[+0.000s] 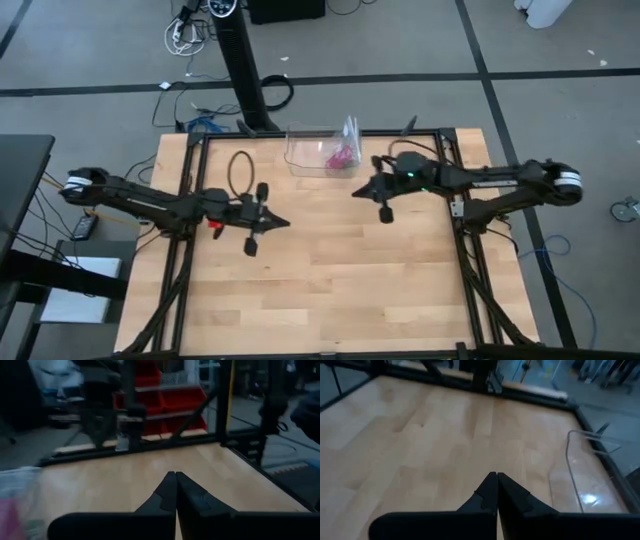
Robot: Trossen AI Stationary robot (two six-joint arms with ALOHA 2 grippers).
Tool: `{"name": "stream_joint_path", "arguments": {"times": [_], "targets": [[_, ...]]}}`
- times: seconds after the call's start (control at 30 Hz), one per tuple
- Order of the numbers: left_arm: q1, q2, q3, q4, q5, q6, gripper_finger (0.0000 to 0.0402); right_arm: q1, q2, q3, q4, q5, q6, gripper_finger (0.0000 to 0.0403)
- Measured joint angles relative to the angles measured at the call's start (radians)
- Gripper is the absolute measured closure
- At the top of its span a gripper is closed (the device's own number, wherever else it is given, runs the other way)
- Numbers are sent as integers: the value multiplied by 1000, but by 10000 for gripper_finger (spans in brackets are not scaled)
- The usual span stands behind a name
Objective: Roll bandage
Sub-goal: Return to Home Position
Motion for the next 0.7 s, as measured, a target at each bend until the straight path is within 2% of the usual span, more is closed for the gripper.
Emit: {"name": "stream_joint_path", "arguments": {"times": [0.23,0.33,0.47,0.7], "targets": [[27,-209,-160,-15,-22,-55,397,0,-263,-226,109,-2,39,402],[24,-274,-226,3,-81,-55,397,0,-370,-307,133,-2,52,402],[21,-347,-296,15,-134,-54,397,-3,-495,-400,165,0,67,402],[18,-443,-364,3,-147,-76,397,-7,-692,-538,161,13,131,402]]}}
